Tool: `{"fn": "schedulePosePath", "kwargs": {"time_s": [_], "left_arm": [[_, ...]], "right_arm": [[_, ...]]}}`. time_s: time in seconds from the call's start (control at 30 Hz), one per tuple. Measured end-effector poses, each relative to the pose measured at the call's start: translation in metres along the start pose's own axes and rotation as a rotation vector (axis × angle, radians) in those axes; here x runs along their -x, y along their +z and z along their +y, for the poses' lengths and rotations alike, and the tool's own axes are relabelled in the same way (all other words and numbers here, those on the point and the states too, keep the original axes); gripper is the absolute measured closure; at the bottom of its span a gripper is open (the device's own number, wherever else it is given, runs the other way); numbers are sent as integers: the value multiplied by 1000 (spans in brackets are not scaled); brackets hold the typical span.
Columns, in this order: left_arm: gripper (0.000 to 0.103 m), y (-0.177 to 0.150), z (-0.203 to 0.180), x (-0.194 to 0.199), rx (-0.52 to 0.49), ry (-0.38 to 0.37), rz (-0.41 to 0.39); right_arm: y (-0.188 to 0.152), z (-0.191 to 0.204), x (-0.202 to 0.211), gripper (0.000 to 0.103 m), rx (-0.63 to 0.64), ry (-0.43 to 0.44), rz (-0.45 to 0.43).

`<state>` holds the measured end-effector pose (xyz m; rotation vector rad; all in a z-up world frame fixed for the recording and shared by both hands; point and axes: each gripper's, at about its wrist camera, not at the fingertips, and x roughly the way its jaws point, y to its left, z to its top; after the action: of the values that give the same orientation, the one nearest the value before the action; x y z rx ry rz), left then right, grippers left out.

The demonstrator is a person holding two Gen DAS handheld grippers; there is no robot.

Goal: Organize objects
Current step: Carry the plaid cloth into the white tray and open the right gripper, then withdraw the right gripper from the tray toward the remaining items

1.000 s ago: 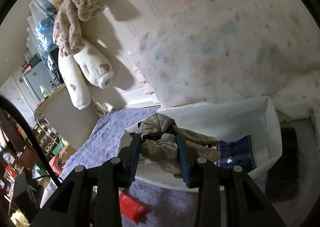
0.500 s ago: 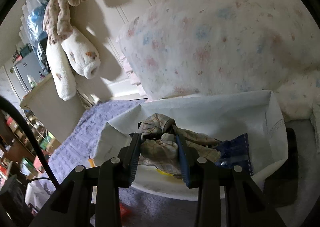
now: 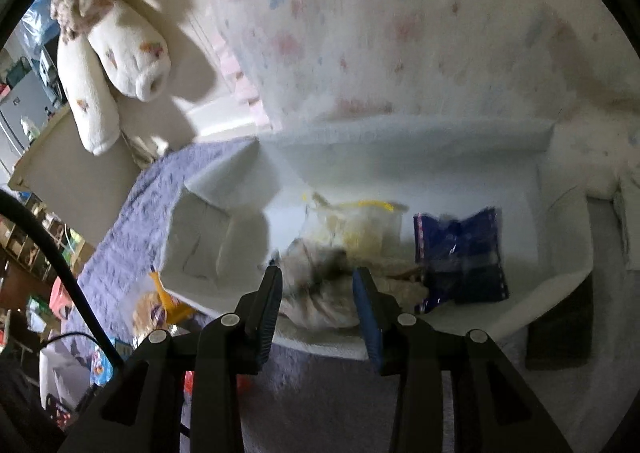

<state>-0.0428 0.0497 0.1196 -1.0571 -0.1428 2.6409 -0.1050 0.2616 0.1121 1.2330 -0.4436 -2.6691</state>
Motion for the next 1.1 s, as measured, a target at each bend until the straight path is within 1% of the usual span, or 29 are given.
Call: {"fn": "schedulePosePath", "kwargs": {"time_s": [0.1,0.17,0.23,0.3,0.37,0.43,0.5,0.63,0.7,0.83,0.9,0.97,1.1], "left_arm": [[36,0,-1,0,-7,16,-7],[36,1,0,2,-2,27,-22],[36,2,4,5,17,35,-34],[36,3,10,7,41,45,-47],[36,5,17,10,74,69,-65],[36,6,25,14,97,132,-98],[36,7,32,16,127,172,-121],[36,7,52,21,216,221,-138],[36,7,59,21,244,238,-137],[36,5,66,12,253,292,-97],[36,4,67,7,250,297,-75],[36,2,69,0,260,285,-50],[36,-9,88,-5,328,260,-15]], "right_arm": [[1,6,16,59,3,27,-91],[1,16,27,53,47,54,-156],[0,27,33,47,106,100,-186],[-2,40,35,46,165,162,-188],[-5,52,32,46,223,252,-159],[-9,63,26,46,267,332,-119],[-14,72,21,46,306,359,-98],[-29,95,14,46,412,400,-66],[-35,102,12,46,441,417,-52],[-45,108,7,46,479,423,-10],[-46,107,4,46,480,399,13],[-47,106,0,46,478,388,38],[-47,103,-2,46,487,407,82]]}}
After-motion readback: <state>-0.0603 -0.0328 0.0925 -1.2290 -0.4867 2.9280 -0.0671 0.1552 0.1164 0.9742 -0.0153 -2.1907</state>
